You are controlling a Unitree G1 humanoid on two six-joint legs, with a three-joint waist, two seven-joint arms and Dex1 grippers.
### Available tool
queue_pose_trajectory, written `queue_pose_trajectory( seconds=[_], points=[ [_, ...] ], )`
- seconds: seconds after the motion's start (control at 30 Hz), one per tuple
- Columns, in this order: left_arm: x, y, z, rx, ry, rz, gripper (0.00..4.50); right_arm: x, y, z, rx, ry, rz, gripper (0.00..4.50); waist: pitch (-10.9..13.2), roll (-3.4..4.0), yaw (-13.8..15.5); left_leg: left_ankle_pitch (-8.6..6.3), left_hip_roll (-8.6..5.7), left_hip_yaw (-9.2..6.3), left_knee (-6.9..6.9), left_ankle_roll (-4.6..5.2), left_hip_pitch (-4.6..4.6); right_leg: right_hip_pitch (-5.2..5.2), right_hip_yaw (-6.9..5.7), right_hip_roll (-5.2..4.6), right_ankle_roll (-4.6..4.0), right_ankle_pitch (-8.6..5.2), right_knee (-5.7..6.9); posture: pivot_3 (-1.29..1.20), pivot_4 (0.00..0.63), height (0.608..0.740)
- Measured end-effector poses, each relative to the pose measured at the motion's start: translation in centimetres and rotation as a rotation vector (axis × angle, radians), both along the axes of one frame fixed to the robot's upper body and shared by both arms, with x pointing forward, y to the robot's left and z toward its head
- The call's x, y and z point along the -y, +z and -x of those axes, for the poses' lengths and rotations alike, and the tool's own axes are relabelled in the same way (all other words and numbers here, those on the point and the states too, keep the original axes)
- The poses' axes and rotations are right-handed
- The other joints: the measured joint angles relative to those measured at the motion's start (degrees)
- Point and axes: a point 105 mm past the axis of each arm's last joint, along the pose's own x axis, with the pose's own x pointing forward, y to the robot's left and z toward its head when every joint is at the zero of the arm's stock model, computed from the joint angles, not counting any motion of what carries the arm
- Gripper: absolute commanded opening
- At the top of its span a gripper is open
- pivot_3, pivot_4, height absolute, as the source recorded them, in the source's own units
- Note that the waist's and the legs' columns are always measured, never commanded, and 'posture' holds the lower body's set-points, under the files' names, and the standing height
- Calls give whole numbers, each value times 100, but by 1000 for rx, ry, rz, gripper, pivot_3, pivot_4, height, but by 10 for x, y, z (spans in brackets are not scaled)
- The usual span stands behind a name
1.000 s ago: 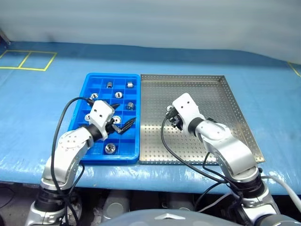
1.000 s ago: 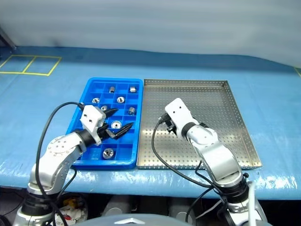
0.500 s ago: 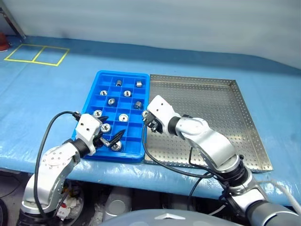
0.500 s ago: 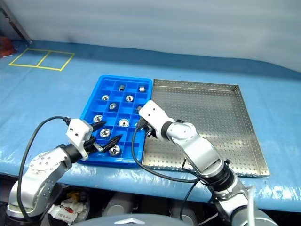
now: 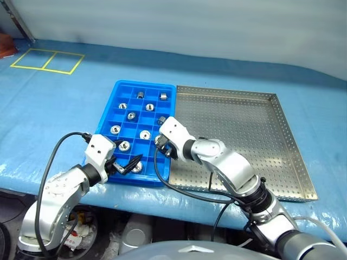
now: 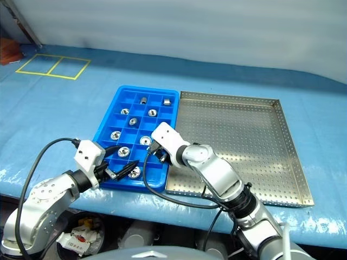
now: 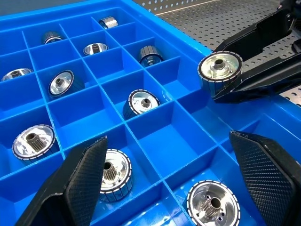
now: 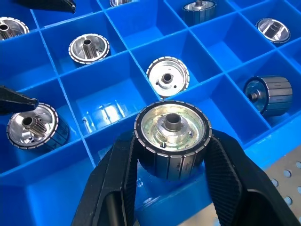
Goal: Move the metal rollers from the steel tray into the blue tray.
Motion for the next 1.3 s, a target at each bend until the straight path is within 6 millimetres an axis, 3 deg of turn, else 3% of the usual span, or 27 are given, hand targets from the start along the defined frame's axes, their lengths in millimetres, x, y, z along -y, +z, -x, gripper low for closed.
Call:
queue_pose_trajectory(
  seconds=[0.1, 0.33, 0.4, 0.6, 0.8, 1.1, 1.3],
  points=[
    [0, 0, 0, -1, -3, 1, 4500, -3, -1, -1, -6, 4, -15, 1686, 0, 0, -1, 0, 0, 0, -1, -1, 1, 0, 0, 0, -1, -1, -1, 379, 150, 740],
    [1, 0, 0, 0, -10, -3, 4500, -10, -6, 6, -52, 34, -45, 3996, 0, 0, 7, 0, -1, -3, -5, -1, 0, 1, -1, -1, -2, -2, -3, 356, 150, 740],
    [1, 2, -1, 7, -14, -9, 4500, -11, -6, 8, -56, 38, -54, 4447, 0, 0, 12, 0, -2, -4, -5, -1, 0, 1, -2, -3, -3, -3, -4, 339, 150, 740],
    [9, 9, -7, 31, -60, -7, 4500, 9, 2, 17, -20, 25, -75, 4447, 1, 1, -7, -1, -11, -1, -4, -1, -3, 1, -7, -19, -1, -2, -11, 282, 150, 740],
    [19, 9, -21, 33, -113, -3, 4500, 49, 15, 21, 78, -75, -124, 4447, 3, 1, -141, -1, -10, -2, -10, -1, -7, -4, -11, -16, -6, -6, -8, 194, 150, 740],
    [46, 18, -49, 96, -230, 0, 4500, 112, 8, 28, 120, -309, -114, 4447, 4, -2, -463, 0, -10, 1, -4, 0, -6, 0, -3, -10, -4, -4, -8, 70, 150, 740],
    [59, 18, -59, 109, -279, 17, 4500, 128, 10, 36, 154, -382, -111, 4447, 4, -3, -699, 0, -9, 3, -4, 0, -3, 0, 8, 5, -1, -2, -4, 42, 150, 740]
  ],
)
